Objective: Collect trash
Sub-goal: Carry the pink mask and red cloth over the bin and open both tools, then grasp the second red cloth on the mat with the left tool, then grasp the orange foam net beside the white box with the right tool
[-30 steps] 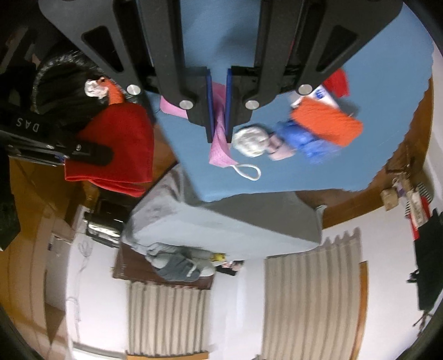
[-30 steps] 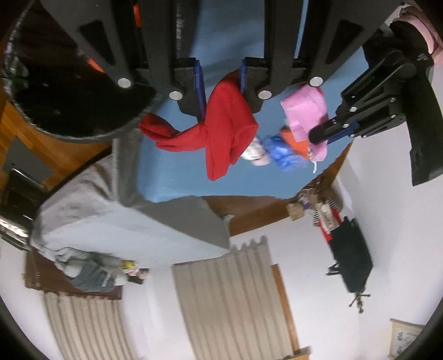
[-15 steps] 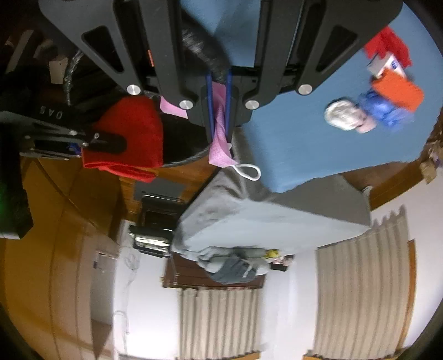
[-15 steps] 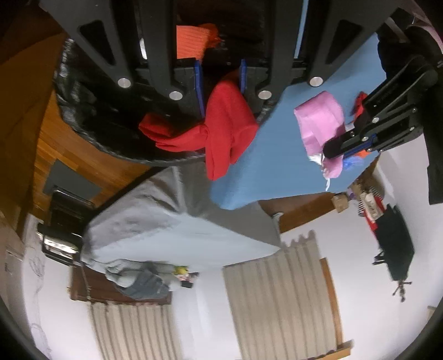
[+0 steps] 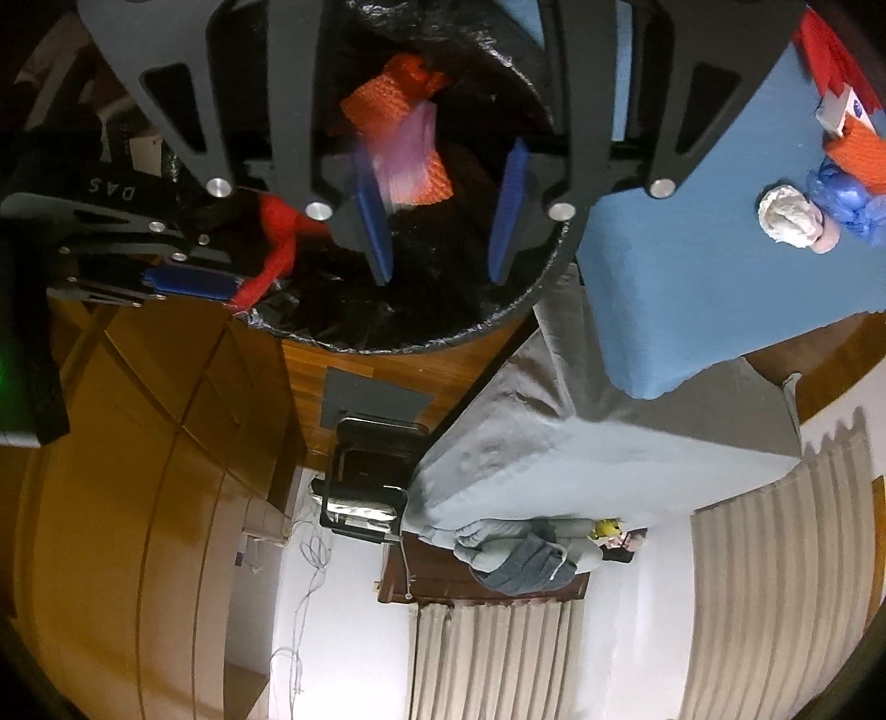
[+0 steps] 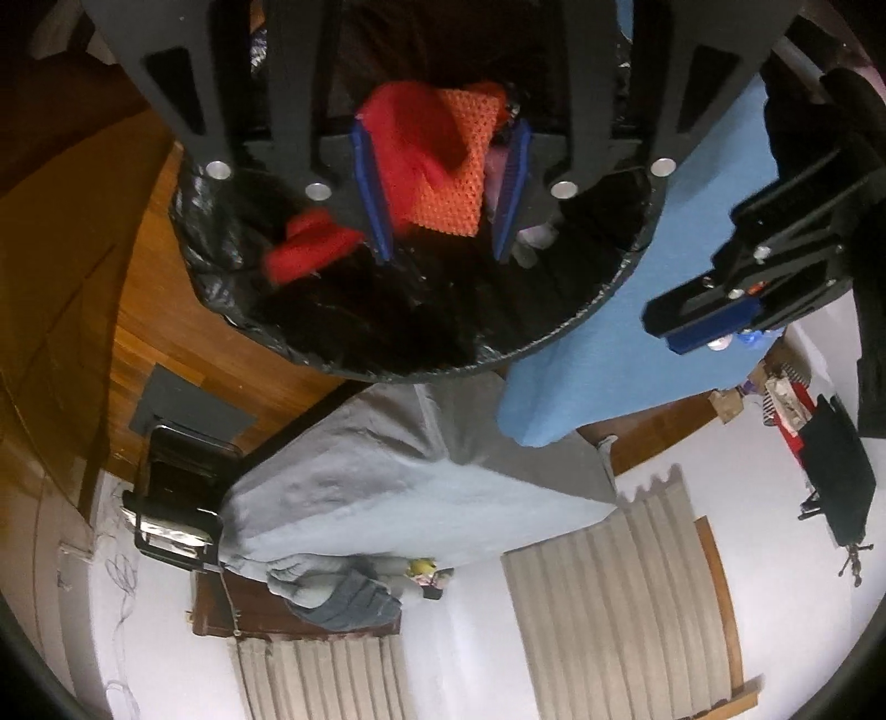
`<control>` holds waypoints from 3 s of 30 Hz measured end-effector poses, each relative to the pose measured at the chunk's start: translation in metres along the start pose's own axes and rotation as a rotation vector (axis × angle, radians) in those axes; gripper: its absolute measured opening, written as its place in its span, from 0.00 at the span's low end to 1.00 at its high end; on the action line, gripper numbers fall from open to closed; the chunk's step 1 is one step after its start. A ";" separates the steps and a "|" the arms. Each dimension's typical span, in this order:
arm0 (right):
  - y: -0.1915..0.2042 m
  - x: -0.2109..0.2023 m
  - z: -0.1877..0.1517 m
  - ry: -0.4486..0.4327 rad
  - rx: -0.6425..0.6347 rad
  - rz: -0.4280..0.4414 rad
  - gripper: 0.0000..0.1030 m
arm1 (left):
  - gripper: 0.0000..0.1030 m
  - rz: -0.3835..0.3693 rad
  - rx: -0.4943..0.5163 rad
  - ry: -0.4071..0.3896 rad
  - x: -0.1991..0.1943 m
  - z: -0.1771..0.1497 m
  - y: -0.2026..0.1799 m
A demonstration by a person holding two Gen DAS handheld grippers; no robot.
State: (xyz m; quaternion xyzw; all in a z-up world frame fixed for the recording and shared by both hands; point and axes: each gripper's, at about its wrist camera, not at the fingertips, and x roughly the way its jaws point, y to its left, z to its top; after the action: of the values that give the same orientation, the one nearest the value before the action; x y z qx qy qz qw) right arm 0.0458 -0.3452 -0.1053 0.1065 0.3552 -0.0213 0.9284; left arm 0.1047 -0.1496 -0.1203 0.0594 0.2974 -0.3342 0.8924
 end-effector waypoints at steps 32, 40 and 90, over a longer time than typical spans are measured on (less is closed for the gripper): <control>0.185 0.060 -0.010 -0.065 -0.156 0.264 0.94 | 0.81 0.625 -0.308 0.040 -0.141 -0.089 0.209; 0.210 0.083 -0.023 -0.022 -0.204 0.268 0.94 | 0.80 0.643 -0.359 0.104 -0.131 -0.112 0.231; 0.291 0.105 -0.010 -0.012 -0.286 0.374 0.94 | 0.14 0.635 -0.429 0.069 -0.170 -0.118 0.274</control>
State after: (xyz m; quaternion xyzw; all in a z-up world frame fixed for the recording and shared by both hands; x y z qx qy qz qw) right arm 0.1510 -0.0547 -0.1287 0.0378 0.3234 0.2009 0.9239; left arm 0.1180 0.1924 -0.1449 -0.0281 0.3573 0.0309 0.9330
